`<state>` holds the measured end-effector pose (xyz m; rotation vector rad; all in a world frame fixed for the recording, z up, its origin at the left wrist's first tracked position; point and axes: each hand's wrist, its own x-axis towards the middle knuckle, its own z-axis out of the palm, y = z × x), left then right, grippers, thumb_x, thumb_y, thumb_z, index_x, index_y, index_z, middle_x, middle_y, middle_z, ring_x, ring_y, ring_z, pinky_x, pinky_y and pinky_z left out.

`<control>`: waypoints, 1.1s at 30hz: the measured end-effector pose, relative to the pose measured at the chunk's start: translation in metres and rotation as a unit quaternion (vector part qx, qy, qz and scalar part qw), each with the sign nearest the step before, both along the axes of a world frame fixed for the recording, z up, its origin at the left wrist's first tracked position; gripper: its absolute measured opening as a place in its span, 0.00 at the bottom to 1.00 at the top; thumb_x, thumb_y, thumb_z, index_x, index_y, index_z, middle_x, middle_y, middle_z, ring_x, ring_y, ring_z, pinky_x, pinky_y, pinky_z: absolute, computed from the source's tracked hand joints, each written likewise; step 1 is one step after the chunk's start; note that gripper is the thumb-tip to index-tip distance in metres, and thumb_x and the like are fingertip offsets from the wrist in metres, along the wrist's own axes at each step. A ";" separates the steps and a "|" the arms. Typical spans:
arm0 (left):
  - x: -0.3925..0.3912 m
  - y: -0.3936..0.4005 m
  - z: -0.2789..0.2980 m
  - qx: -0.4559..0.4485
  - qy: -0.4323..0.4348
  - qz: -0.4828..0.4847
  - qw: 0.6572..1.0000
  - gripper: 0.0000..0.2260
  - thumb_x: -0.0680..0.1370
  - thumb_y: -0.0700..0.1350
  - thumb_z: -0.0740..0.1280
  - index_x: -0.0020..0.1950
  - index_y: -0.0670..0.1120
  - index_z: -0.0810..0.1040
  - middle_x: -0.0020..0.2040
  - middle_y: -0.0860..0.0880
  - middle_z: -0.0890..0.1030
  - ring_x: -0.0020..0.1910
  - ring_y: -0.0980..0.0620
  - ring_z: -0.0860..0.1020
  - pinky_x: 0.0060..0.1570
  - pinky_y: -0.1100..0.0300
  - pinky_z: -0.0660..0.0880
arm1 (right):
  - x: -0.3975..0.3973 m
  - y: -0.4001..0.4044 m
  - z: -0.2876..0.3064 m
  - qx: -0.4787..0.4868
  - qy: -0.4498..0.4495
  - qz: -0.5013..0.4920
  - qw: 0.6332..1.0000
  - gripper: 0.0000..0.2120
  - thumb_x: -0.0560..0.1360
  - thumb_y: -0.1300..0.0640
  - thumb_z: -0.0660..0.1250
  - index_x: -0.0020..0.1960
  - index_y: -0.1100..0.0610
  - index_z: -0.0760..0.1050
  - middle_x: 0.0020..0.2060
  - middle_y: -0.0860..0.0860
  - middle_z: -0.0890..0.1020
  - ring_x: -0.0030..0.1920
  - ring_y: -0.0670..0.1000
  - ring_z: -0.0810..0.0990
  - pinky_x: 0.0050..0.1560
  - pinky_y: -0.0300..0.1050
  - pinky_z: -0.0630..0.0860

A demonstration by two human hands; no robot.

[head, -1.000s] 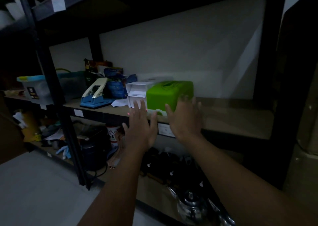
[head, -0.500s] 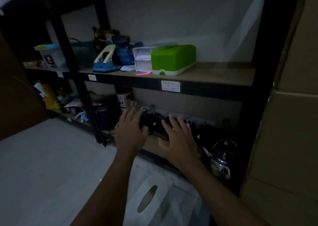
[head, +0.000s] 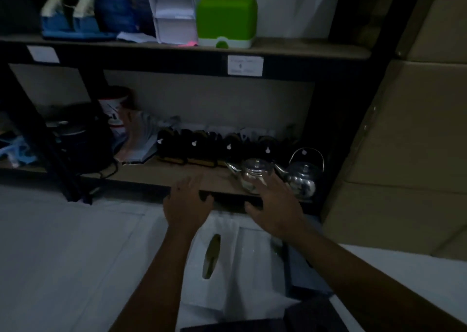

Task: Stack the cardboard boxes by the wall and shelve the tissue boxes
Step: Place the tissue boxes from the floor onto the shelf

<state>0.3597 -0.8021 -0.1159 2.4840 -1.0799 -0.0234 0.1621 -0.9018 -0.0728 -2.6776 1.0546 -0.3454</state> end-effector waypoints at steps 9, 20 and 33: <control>-0.005 0.015 -0.042 0.092 0.111 0.040 0.989 0.36 0.80 0.64 0.62 0.83 0.56 0.52 0.81 0.45 0.59 0.77 0.40 0.61 0.69 0.42 0.66 | 0.016 -0.002 -0.012 -0.005 0.015 0.071 0.997 0.35 0.76 0.38 0.61 0.79 0.52 0.61 0.77 0.54 0.64 0.77 0.58 0.61 0.76 0.56 0.59; -0.034 0.056 -0.082 0.177 0.172 0.090 0.965 0.36 0.79 0.64 0.65 0.80 0.49 0.57 0.74 0.43 0.69 0.71 0.40 0.70 0.65 0.43 0.71 | 0.043 0.030 -0.126 0.338 -0.026 -0.071 0.938 0.31 0.74 0.48 0.71 0.71 0.61 0.68 0.66 0.57 0.72 0.68 0.58 0.72 0.65 0.45 0.72; -0.035 0.059 -0.147 0.078 0.357 0.125 0.923 0.34 0.73 0.53 0.77 0.75 0.47 0.68 0.69 0.46 0.76 0.67 0.43 0.75 0.62 0.53 0.72 | 0.040 0.058 -0.214 0.560 -0.089 -0.151 0.810 0.29 0.75 0.47 0.72 0.71 0.58 0.69 0.65 0.55 0.78 0.63 0.56 0.78 0.62 0.51 0.78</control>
